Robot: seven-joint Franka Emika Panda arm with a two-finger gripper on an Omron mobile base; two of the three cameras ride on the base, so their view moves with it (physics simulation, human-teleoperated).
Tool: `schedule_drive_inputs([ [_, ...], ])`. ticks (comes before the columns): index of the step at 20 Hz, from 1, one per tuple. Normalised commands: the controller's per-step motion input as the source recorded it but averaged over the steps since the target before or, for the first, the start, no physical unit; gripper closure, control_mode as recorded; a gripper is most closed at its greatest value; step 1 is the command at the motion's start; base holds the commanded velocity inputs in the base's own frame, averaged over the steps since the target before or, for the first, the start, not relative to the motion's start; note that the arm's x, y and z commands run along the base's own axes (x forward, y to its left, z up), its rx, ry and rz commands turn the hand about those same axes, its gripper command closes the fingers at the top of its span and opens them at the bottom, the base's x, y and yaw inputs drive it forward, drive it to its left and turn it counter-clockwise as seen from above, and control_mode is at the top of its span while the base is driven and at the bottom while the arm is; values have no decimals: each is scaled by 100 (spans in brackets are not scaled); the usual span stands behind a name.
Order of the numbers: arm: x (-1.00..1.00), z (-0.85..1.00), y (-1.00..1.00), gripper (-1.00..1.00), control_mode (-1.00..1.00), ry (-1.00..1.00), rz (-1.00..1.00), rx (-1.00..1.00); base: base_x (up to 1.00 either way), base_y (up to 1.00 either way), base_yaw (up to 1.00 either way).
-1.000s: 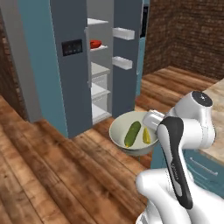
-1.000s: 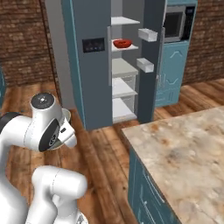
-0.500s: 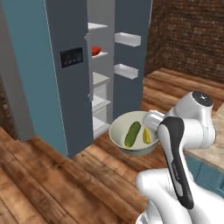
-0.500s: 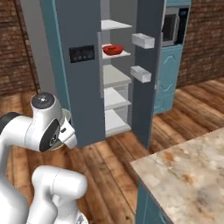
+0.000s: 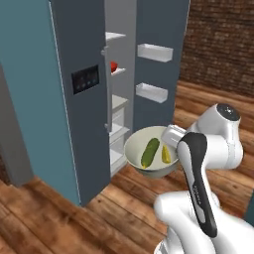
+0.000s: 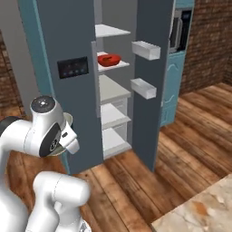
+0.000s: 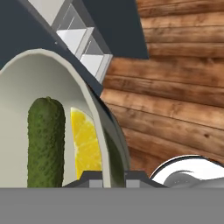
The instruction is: Place the bowl with the lemon wedge and cucumber on the top shelf of the fridge. Place the bowl with the chicken drumsticks on the second highest shelf of the fridge.
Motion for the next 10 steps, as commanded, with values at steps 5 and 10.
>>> schedule_drive_inputs([
  [5,0,0,0,100,100,0,0,0,100,0,-14],
  [10,0,0,0,100,100,0,0,0,100,0,-11],
])
